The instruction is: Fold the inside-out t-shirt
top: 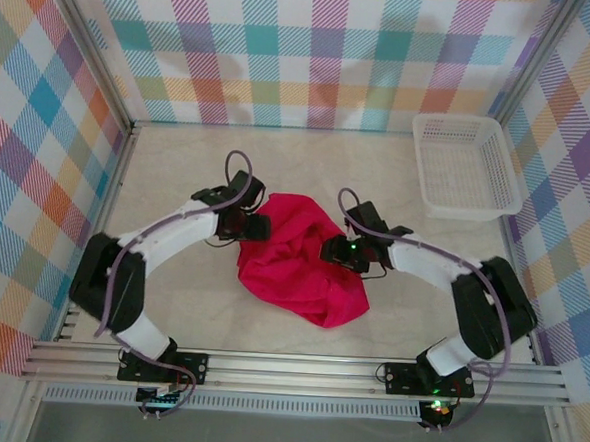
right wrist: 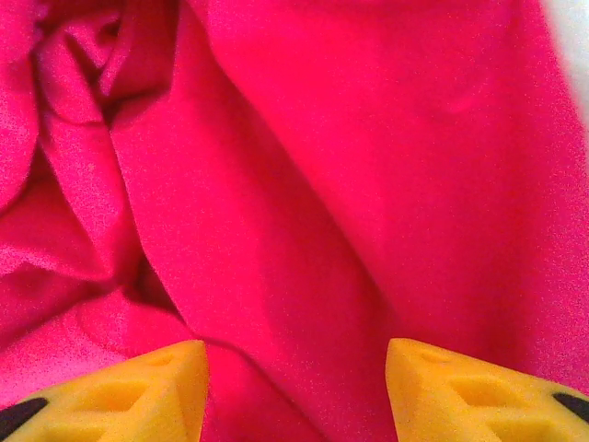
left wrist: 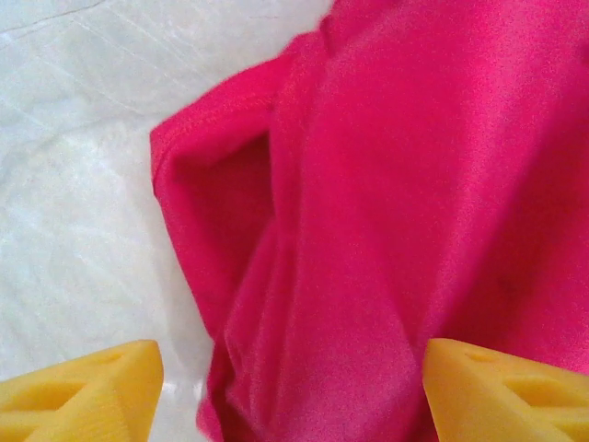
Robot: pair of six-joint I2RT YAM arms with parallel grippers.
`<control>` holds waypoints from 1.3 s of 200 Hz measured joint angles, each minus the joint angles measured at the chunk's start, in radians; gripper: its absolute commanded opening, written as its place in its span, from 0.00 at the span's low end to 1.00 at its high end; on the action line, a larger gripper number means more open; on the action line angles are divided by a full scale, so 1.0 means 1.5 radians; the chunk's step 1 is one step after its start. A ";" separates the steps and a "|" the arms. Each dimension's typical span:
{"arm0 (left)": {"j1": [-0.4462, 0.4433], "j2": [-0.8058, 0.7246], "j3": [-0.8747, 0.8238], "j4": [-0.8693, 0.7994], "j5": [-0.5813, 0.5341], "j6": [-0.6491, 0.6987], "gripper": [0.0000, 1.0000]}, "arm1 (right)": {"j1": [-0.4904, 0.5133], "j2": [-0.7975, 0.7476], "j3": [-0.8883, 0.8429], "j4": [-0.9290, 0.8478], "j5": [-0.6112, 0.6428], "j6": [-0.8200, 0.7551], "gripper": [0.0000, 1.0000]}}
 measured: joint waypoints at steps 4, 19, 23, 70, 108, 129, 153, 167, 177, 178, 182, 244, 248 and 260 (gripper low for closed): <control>0.005 0.017 0.011 0.000 0.003 0.000 0.77 | 0.001 0.012 0.008 0.002 -0.004 0.000 0.54; 0.024 0.097 0.065 0.003 0.021 0.002 0.75 | 0.006 0.066 0.047 0.011 -0.019 -0.004 0.35; 0.028 0.116 0.080 0.003 0.027 0.003 0.73 | 0.007 0.078 0.056 0.014 -0.023 -0.003 0.24; 0.052 0.269 0.214 0.004 0.083 0.010 0.00 | 0.008 0.137 0.191 -0.049 -0.021 -0.039 0.00; 0.151 0.243 0.244 -0.024 0.091 0.011 0.00 | -0.024 0.062 0.345 -0.163 0.024 -0.110 0.00; 0.231 0.164 0.222 -0.033 0.076 0.006 0.00 | -0.063 -0.034 0.384 -0.193 0.043 -0.138 0.00; 0.278 0.051 0.212 -0.053 0.045 0.002 0.00 | -0.103 -0.134 0.391 -0.223 0.058 -0.153 0.00; 0.271 -0.004 0.216 -0.063 0.037 0.002 0.00 | -0.112 -0.166 0.391 -0.241 0.065 -0.156 0.00; 0.265 -0.026 0.223 -0.073 0.030 0.003 0.00 | -0.115 -0.178 0.390 -0.253 0.069 -0.156 0.00; 0.264 -0.027 0.224 -0.074 0.030 0.003 0.00 | -0.115 -0.179 0.390 -0.255 0.069 -0.156 0.00; 0.261 -0.033 0.228 -0.080 0.028 0.004 0.00 | -0.115 -0.182 0.390 -0.259 0.069 -0.156 0.00; 0.258 -0.082 0.306 -0.166 0.024 0.014 0.00 | -0.121 -0.208 0.444 -0.342 0.071 -0.156 0.00; 0.258 -0.093 0.317 -0.170 0.024 0.016 0.00 | -0.121 -0.210 0.460 -0.348 0.072 -0.156 0.00; 0.258 -0.117 0.356 -0.181 0.024 0.021 0.00 | -0.121 -0.212 0.510 -0.360 0.073 -0.158 0.00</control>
